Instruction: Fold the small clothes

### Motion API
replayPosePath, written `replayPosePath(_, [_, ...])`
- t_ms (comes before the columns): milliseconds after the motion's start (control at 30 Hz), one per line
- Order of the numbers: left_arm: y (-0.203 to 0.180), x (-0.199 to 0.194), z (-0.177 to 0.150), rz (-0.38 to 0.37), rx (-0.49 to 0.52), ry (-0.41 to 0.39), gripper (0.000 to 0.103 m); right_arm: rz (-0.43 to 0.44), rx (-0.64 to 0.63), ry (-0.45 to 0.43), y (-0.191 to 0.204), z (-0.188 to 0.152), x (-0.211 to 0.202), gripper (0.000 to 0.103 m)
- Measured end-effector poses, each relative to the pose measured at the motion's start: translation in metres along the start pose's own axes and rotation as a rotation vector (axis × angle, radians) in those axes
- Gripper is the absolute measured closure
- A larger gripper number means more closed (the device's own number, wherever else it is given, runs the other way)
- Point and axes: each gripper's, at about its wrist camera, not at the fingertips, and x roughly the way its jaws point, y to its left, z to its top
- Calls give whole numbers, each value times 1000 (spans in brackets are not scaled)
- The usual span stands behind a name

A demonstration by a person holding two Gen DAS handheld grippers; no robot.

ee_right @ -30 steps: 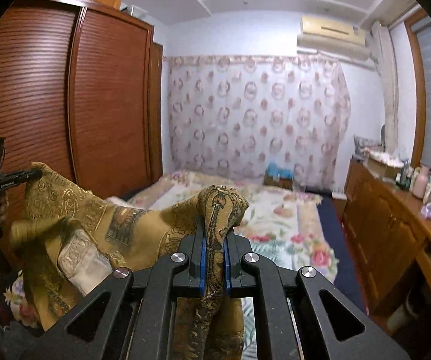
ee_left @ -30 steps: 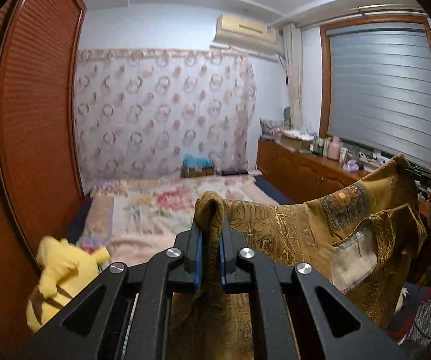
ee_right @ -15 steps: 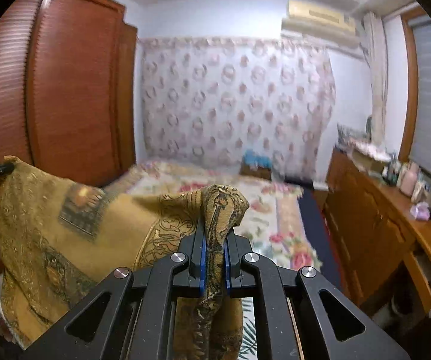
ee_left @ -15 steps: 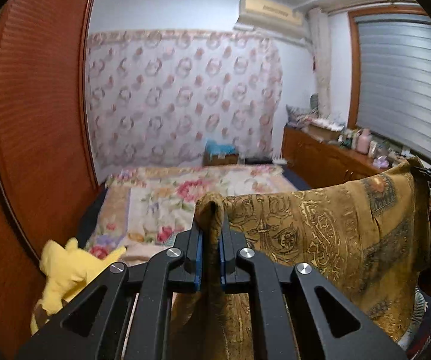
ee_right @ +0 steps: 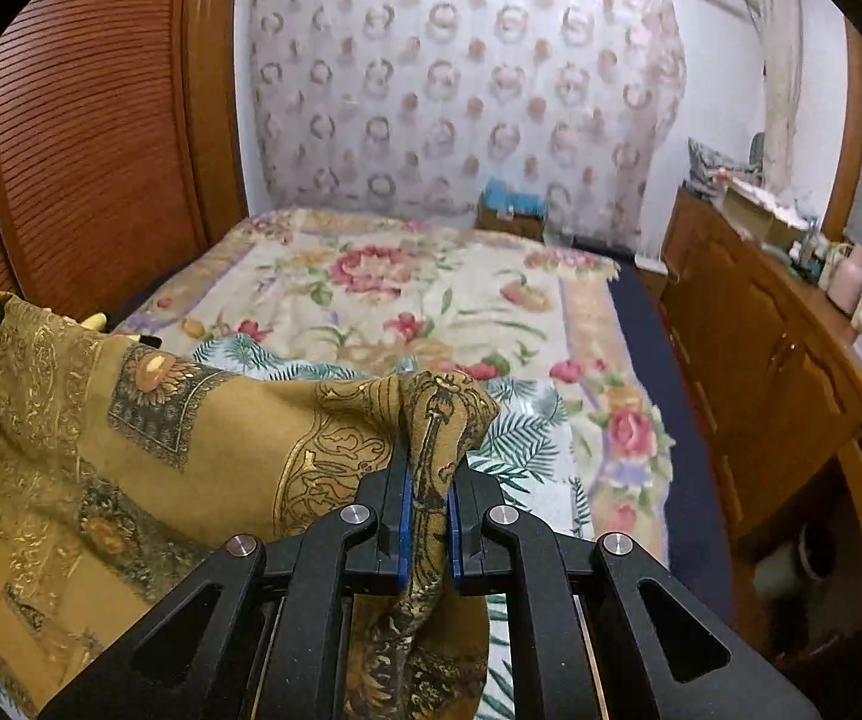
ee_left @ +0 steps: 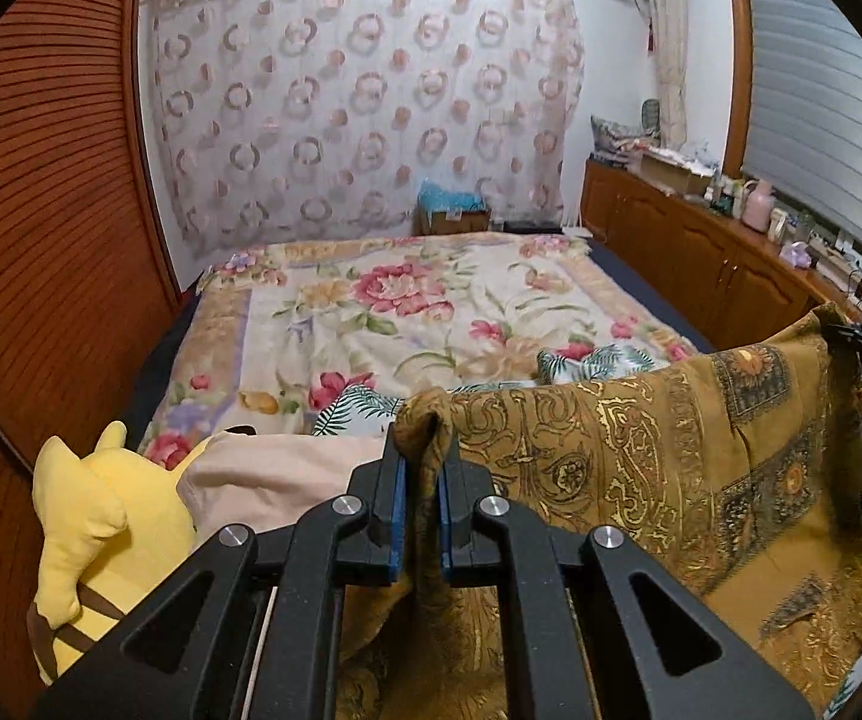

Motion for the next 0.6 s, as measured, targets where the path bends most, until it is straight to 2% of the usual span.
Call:
replayPosePath(100, [-2, 11, 1, 5, 12, 26, 91, 7, 1, 28, -7, 14, 8, 94])
replayPosePath(167, [-1, 15, -2, 1, 16, 36, 76, 11, -5, 47, -18, 24, 11, 81])
replayPosePath(200, [0, 16, -5, -7, 16, 41, 71, 5, -11, 55, -34, 27, 4, 77])
replayPosePath(233, [0, 16, -7, -12, 17, 44, 65, -1, -17, 60, -34, 30, 2, 69])
replayPosePath(267, [0, 16, -10, -18, 21, 51, 60, 0, -19, 62, -38, 32, -2, 57])
replayPosePath(333, [0, 17, -16, -29, 21, 71, 56, 6, -23, 61, -40, 29, -2, 46])
replayPosePath(400, [0, 17, -26, -45, 5, 103, 50, 12, -22, 68, -41, 21, -4, 43])
replayPosePath(433, [0, 16, -31, -53, -2, 112, 44, 19, -20, 80, -40, 17, -3, 43])
replayPosePath(467, [0, 14, -40, -61, -10, 121, 32, 27, -19, 90, -40, 13, -3, 43])
replayPosePath(500, [-1, 13, -43, -64, -13, 125, 28, 37, -19, 99, -39, 8, -4, 43])
replayPosePath(600, [-2, 5, -62, -67, -27, 143, 26, 56, -25, 126, -39, -3, -6, 43])
